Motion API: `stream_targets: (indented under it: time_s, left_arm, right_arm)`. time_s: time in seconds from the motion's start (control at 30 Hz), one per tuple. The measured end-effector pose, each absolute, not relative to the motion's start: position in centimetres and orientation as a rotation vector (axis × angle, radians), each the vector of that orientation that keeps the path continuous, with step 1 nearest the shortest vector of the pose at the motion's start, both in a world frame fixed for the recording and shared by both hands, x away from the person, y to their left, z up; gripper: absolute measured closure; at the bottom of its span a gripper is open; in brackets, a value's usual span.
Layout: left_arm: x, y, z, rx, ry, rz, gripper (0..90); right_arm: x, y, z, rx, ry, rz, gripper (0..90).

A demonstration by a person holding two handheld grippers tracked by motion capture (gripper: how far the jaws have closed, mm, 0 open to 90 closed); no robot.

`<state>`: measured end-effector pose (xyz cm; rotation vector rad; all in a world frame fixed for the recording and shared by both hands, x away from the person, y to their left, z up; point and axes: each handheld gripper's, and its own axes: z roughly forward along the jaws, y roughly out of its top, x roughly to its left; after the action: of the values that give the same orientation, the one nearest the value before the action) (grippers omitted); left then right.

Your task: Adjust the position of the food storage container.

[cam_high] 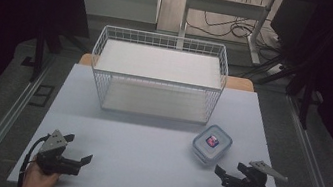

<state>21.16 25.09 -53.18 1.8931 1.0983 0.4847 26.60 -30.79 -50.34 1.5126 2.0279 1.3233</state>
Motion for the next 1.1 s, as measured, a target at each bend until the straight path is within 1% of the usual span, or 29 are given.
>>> stream_targets:
  time_s: [0.1, 0.13, 0.3, 0.37, 0.4, 0.43, 0.47, 0.5, 0.53, 0.6, 0.63, 0.67, 0.73, 0.83, 0.87, 1.1]
  left_arm:
    - [21.1, 25.1, -53.2, 1.885, 1.1, 0.473, 1.4]
    - [21.2, 25.1, -53.2, 1.866, 1.095, 0.447, 1.4]
    - [21.4, 24.9, -53.3, 1.888, 1.097, 0.429, 1.3]
    - [21.3, 24.7, -53.3, 1.895, 1.09, 0.431, 1.3]
    - [21.3, 24.7, -53.3, 1.893, 1.088, 0.43, 1.3]
    - [21.3, 24.7, -53.3, 1.893, 1.088, 0.43, 1.3]
    - [21.3, 24.8, -53.3, 1.889, 1.09, 0.429, 1.3]
    - [21.3, 24.8, -53.2, 1.887, 1.091, 0.429, 1.3]
    - [21.4, 24.8, -53.2, 1.886, 1.091, 0.429, 1.3]
    - [21.3, 24.7, -53.2, 1.885, 1.087, 0.424, 1.3]
    - [21.3, 24.7, -53.2, 1.886, 1.086, 0.423, 1.3]
    - [21.3, 24.7, -53.2, 1.888, 1.085, 0.426, 1.3]
    - [21.4, 24.7, -53.2, 1.891, 1.085, 0.426, 1.3]
    - [21.4, 24.6, -53.3, 1.893, 1.084, 0.422, 1.4]
    - [21.4, 24.6, -53.3, 1.893, 1.085, 0.422, 1.4]
    - [21.4, 24.6, -53.2, 1.892, 1.087, 0.422, 1.4]
  right_arm:
    - [26.6, -30.7, -50.4, 1.487, 2.057, 1.31, 0.0]
    - [26.6, -30.4, -50.6, 1.472, 2.1, 1.271, 0.0]
    - [26.7, -30.2, -50.6, 1.451, 2.146, 1.217, 0.0]
    - [26.8, -30.2, -50.4, 1.441, 2.14, 1.189, 3.5]
    - [26.8, -30.2, -50.3, 1.435, 2.135, 1.177, 6.8]
    - [26.8, -30.2, -50.3, 1.435, 2.135, 1.177, 6.8]
    - [26.8, -30.3, -49.9, 1.419, 2.138, 1.154, 18.4]
    - [26.8, -30.4, -49.7, 1.41, 2.149, 1.158, 22.9]
    - [26.9, -30.5, -49.5, 1.404, 2.163, 1.161, 29.2]
    - [27.1, -30.7, -49.1, 1.369, 2.194, 1.168, 44.0]
    - [27.3, -30.8, -48.9, 1.365, 2.201, 1.172, 49.7]
    - [27.5, -31.0, -48.7, 1.355, 2.204, 1.179, 57.9]
    - [27.9, -31.3, -48.2, 1.327, 2.21, 1.166, 70.2]
    - [28.6, -31.9, -47.5, 1.314, 2.191, 1.147, 85.3]
    - [28.9, -32.0, -47.2, 1.31, 2.185, 1.13, 88.7]
    - [32.8, -32.4, -46.0, 1.334, 2.147, 1.072, 89.2]
